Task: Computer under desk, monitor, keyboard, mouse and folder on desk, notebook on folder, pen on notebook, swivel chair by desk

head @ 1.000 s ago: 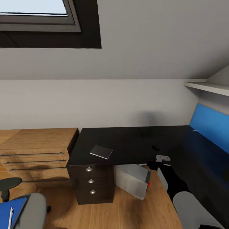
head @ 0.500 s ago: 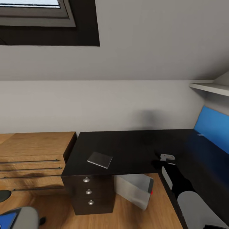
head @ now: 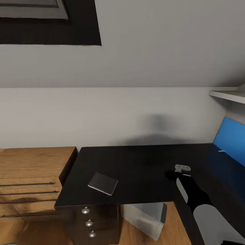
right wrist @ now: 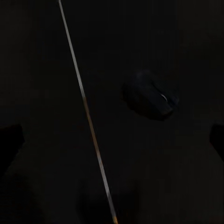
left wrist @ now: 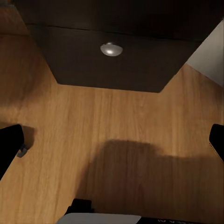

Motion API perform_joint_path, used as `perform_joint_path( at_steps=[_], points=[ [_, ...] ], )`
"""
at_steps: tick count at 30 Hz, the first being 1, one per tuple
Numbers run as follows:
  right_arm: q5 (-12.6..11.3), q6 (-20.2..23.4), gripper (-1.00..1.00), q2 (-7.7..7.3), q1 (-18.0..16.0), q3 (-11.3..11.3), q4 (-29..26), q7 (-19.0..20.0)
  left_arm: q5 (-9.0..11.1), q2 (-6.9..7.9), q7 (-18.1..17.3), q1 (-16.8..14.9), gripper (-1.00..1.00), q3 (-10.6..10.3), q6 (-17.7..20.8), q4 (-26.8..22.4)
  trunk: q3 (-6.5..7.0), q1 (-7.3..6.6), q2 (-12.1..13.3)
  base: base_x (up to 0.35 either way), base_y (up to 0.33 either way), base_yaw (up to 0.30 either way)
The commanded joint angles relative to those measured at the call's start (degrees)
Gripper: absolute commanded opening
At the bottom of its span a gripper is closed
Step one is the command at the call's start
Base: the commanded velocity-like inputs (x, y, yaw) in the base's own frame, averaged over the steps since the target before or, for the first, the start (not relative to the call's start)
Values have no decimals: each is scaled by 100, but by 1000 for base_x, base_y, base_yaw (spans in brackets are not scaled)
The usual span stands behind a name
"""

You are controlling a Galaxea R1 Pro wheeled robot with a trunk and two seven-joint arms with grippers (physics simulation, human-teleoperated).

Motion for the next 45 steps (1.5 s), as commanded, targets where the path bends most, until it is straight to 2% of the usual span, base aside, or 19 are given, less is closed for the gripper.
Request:
perform_joint_path(
  at_steps=[1, 20, 40, 45],
  points=[
    [-25, 29, 100, -2, -3, 3, -9, -21, 53, 2, 12, -4, 100, -49, -21, 4, -8, 3, -5, 212, -77, 0],
    [-25, 23, 100, -5, -3, -13, -9, -30, 53, 2, 10, -4, 100, -50, -22, 4, -8, 3, -5, 160, -94, 0],
    [-2, 26, 100, -6, -3, -8, 29, -28, 53, 2, 12, -4, 100, -49, -22, 4, -8, 3, -5, 89, -31, 0],
    [6, 34, 100, -67, -3, -16, 245, -38, 53, 2, 12, -4, 100, -49, -22, 4, -8, 3, -5, 22, -10, 0]
  ],
)
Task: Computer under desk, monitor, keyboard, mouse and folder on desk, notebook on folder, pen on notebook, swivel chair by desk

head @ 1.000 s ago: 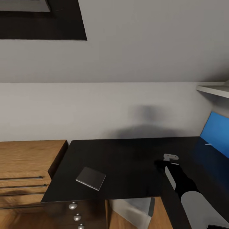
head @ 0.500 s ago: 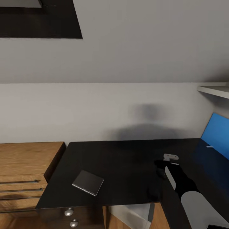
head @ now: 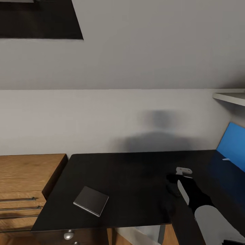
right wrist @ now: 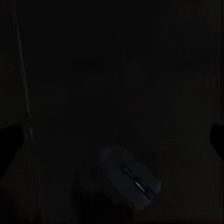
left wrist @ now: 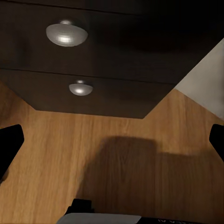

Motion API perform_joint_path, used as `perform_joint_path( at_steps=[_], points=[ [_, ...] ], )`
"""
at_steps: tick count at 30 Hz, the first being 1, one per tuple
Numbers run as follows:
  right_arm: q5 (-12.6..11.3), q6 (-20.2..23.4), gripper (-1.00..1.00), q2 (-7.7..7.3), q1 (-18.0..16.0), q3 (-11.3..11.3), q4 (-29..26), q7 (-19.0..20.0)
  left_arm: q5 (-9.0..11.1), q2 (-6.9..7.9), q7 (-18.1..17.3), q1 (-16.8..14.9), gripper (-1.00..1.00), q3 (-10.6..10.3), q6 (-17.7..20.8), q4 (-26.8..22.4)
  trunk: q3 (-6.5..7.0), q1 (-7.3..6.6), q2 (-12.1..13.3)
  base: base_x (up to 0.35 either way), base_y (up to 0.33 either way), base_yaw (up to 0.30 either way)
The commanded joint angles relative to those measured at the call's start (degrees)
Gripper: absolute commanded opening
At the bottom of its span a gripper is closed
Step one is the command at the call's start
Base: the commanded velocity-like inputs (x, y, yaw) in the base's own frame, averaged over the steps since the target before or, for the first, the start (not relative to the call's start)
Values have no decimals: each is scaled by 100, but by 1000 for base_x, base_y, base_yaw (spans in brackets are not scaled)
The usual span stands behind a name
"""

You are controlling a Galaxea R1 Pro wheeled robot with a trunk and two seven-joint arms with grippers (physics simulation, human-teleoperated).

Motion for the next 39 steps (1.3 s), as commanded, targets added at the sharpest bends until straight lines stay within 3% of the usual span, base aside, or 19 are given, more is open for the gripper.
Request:
perform_joint_path(
  at_steps=[1, 8, 25, 39],
  points=[
    [-23, 31, 100, -47, -3, -1, 55, -23, 52, 3, 11, -4, 100, -49, -21, 4, -8, 1, -6, 7, -3, 0],
    [-28, 33, 100, -178, -3, 2, 184, -20, 52, 6, 11, -4, 100, -49, -33, 4, -8, 1, -6, 91, -1, 0],
    [-13, 31, 100, -233, -25, 11, 503, -12, 54, 6, 7, -4, 100, -48, -82, 4, -8, 1, -6, 104, 0, 0],
    [1, 100, 100, -374, -869, 48, 1509, 29, 57, 18, 7, -4, 100, -64, -82, -10, -8, 1, -6, 15, 0, 0]
  ],
)
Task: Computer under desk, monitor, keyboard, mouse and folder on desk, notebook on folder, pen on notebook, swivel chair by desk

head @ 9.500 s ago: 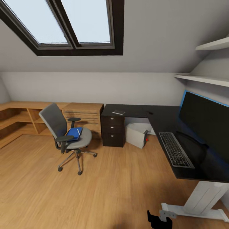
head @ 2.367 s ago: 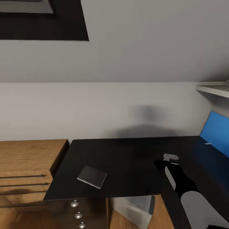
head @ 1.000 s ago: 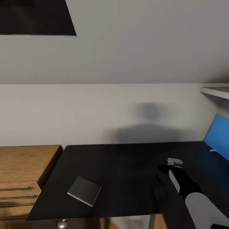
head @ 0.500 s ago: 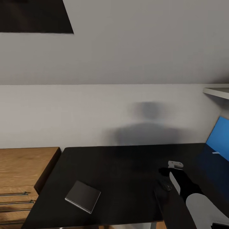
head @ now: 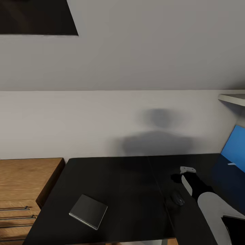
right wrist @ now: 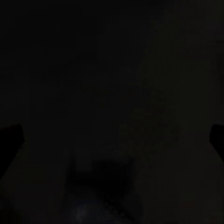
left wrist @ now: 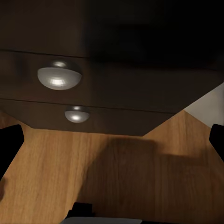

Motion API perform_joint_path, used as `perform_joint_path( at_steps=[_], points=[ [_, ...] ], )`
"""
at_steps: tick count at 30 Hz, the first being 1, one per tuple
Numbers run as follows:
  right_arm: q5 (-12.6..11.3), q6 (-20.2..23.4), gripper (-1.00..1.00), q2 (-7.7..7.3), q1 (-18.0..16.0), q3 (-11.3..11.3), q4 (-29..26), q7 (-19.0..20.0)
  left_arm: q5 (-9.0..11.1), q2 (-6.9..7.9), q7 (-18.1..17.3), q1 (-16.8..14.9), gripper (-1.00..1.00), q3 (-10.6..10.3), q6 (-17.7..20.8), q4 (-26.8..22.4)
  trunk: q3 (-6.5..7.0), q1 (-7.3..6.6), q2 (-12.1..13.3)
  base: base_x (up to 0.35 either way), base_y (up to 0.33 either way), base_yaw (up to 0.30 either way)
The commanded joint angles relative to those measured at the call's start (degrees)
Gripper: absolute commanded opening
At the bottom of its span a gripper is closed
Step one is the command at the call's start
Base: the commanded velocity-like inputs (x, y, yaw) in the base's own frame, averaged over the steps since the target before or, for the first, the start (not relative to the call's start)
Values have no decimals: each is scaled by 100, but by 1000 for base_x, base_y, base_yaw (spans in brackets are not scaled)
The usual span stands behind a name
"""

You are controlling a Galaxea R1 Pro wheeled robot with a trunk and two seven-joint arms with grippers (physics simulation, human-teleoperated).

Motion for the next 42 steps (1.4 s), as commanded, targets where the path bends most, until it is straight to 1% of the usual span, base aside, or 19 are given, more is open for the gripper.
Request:
perform_joint_path(
  at_steps=[1, 2, 5, 10, 17, 23, 30, 33, 37, 42],
  points=[
    [-17, 78, 100, -2, -30, -12, 12, -12, 54, 5, 14, -4, 100, -50, -21, 1, -8, 1, -6, 0, 0, 0],
    [-16, 141, 100, -5, -44, -7, 26, -4, 55, 7, 15, -4, 100, -51, -19, 1, -8, 1, -6, 0, 0, 0],
    [-20, 244, 100, -17, -62, 4, 57, 39, 56, 10, 21, -4, 100, -52, -14, 1, -62, 67, -126, 0, 0, 0],
    [-10, 278, 100, -27, -68, 9, 367, 86, 78, 11, 26, -4, 100, -46, -6, 1, -151, 176, -326, 0, 0, 0],
    [48, 280, 100, -23, -69, 10, 502, 115, 252, 11, 26, -4, 100, -46, 13, 1, -277, 330, -607, 0, 0, 0],
    [55, 257, 100, -21, -69, 10, 543, 118, 286, 24, 60, -4, 100, -38, 10, 1, -385, 462, -848, 0, 0, 0],
    [56, 244, 100, -21, -69, 3, 581, 122, 358, 75, 77, -4, 100, -40, -9, 21, -510, 616, -1129, 0, 0, 0],
    [51, 248, 100, -25, -69, -2, 589, 124, 372, 100, 78, -4, 100, -39, -15, 114, -564, 682, -1249, 0, 0, 0],
    [49, 245, 100, -19, -69, -6, 593, 126, 407, 172, 79, -4, 100, -36, -19, 287, -636, 769, -1409, 0, 0, 0],
    [54, 243, 100, -13, -69, -7, 595, 124, 527, 246, 85, -4, 100, -35, -20, 359, -726, 879, -1610, 0, 0, 0]
  ],
)
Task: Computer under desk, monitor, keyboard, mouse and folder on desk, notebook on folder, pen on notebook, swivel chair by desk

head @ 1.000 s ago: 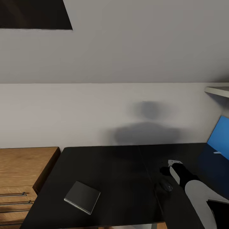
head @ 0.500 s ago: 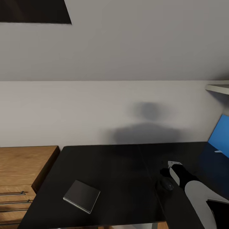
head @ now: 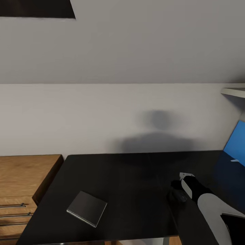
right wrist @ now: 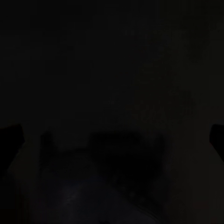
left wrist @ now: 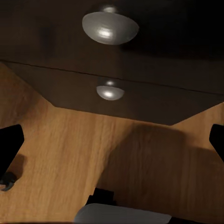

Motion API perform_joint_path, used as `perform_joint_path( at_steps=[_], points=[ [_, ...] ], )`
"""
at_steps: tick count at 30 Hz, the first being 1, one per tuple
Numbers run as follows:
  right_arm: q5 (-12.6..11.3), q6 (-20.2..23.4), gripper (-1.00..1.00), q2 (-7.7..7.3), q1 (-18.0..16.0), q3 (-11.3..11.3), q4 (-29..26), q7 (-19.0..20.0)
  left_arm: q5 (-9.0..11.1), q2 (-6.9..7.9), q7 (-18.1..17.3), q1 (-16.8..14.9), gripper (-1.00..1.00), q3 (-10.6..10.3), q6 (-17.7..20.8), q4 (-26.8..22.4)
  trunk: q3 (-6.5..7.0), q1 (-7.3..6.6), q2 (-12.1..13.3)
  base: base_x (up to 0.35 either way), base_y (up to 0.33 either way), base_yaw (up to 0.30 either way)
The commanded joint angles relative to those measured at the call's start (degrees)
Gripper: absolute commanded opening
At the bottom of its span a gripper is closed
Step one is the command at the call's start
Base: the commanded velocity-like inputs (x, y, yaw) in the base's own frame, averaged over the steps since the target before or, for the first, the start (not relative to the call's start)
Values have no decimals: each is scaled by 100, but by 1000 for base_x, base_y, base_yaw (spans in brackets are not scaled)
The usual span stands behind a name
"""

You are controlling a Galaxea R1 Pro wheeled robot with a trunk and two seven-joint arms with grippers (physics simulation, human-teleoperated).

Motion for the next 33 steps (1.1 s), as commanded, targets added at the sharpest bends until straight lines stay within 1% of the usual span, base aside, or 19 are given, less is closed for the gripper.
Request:
perform_joint_path(
  at_steps=[1, 4, 10, 26, 30, 33],
  points=[
    [-12, 28, 100, -3, -2, -24, -10, -16, 50, 9, 30, -3, 100, -51, -17, 21, -25, 23, -46, 0, 0, 0],
    [-9, 28, 100, -16, -2, -24, -12, -19, 65, 23, 74, -3, 100, -51, -14, 66, -79, 89, -166, 0, 0, 0],
    [-10, 28, 100, -75, -2, -24, -18, -15, 74, 88, 148, -3, 100, -51, 4, 134, -79, 89, -166, 0, 0, 0],
    [-9, 30, 100, -102, 6, -24, 51, -8, 75, 99, 160, -3, 100, -50, -1, 146, -79, 89, -166, 0, 0, 0],
    [2, 28, 100, -102, 7, -23, 128, 117, 75, 102, 158, -3, 100, -50, 0, 146, -79, 89, -166, 0, 0, 0],
    [61, 28, 100, -102, 7, -22, 144, 251, 75, 109, 157, -3, 100, -50, 0, 151, -79, 89, -166, 0, 0, 0]
  ],
)
